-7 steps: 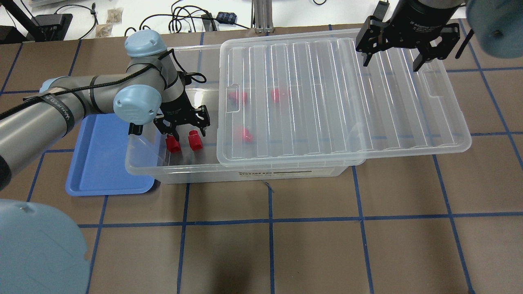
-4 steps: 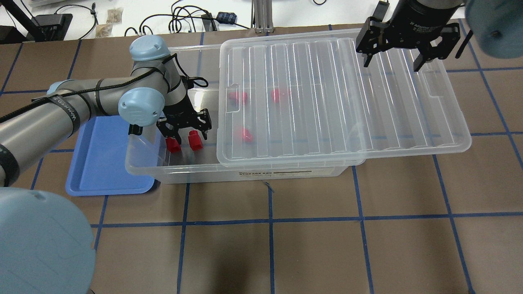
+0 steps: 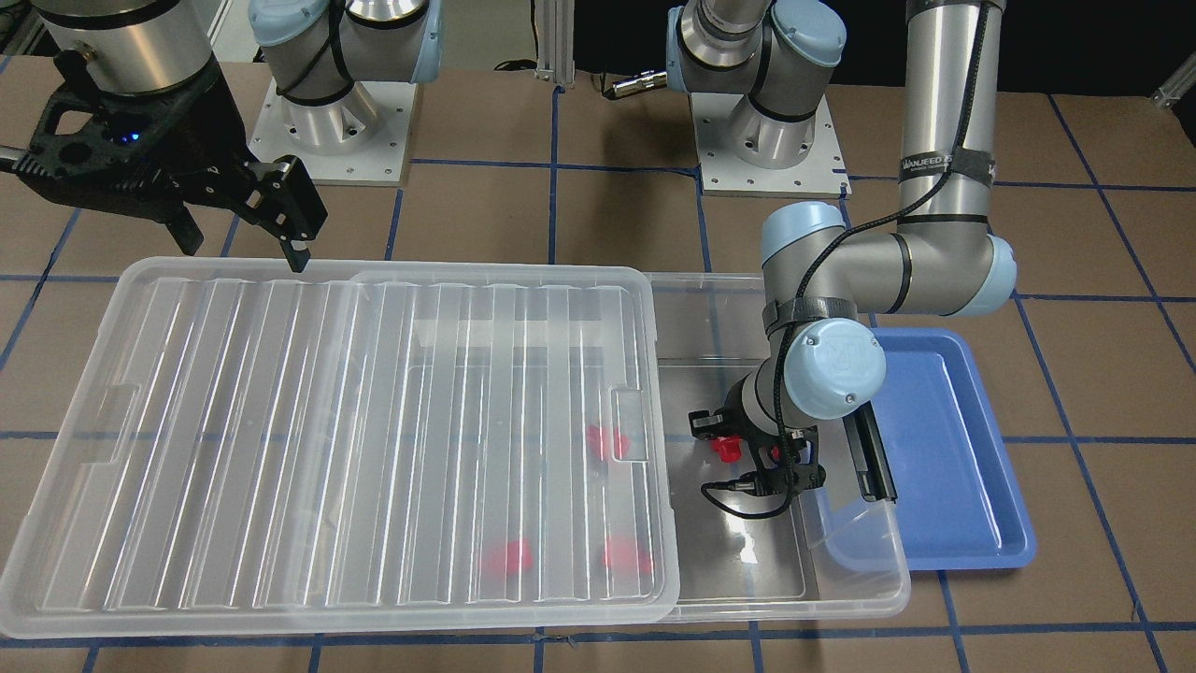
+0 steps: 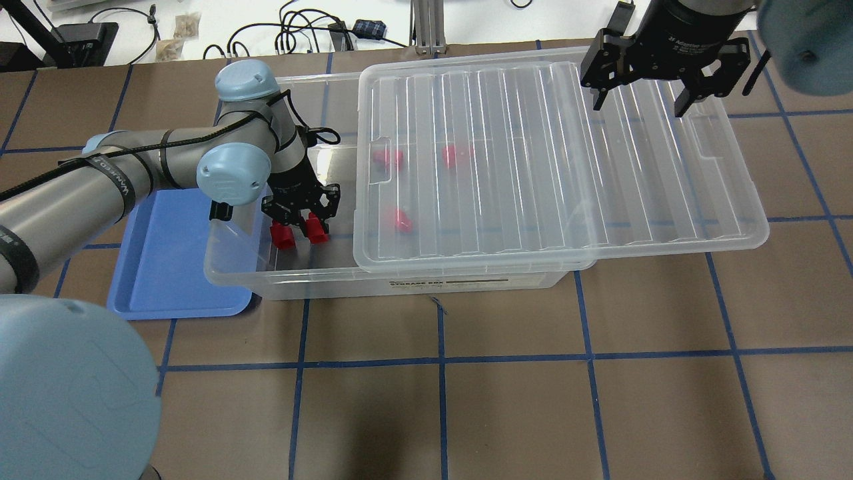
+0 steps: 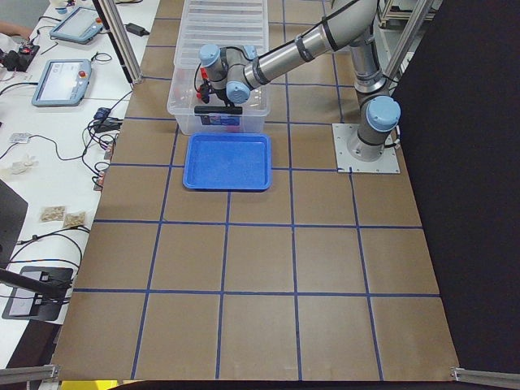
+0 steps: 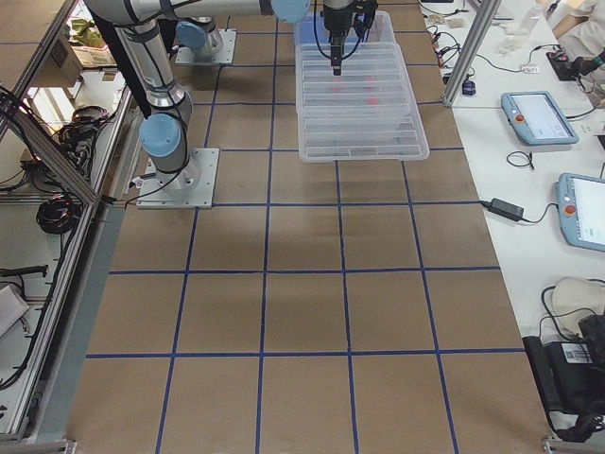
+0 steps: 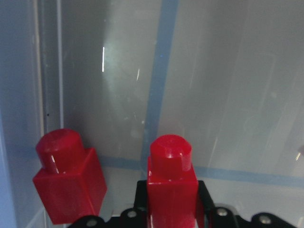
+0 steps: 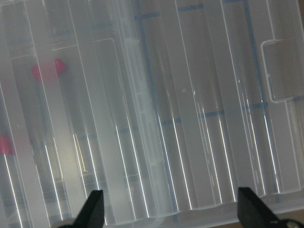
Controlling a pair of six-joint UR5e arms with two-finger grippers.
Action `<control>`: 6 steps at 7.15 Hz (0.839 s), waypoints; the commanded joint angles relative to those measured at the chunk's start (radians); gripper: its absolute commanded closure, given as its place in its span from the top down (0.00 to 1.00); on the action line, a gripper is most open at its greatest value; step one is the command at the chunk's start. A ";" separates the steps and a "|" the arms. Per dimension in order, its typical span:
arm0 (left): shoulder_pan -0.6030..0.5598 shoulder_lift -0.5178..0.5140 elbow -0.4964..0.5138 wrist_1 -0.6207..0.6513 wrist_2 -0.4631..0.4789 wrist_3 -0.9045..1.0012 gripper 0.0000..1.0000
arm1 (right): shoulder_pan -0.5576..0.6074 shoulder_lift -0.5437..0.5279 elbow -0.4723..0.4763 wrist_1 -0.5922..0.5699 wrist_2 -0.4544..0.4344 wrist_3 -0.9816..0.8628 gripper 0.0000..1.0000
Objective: Place red block in blue tray from box
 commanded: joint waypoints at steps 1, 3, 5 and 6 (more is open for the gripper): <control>0.003 0.044 0.026 -0.018 0.003 -0.015 0.00 | -0.001 0.000 0.000 0.000 -0.001 -0.002 1.00; 0.002 0.099 0.143 -0.182 -0.035 -0.024 0.00 | -0.001 0.000 0.000 -0.002 -0.001 -0.015 1.00; 0.026 0.135 0.318 -0.412 -0.028 -0.020 0.00 | -0.001 0.002 0.000 -0.006 -0.001 -0.017 1.00; 0.092 0.145 0.373 -0.498 -0.026 0.020 0.00 | -0.001 0.002 0.002 -0.006 -0.002 -0.017 1.00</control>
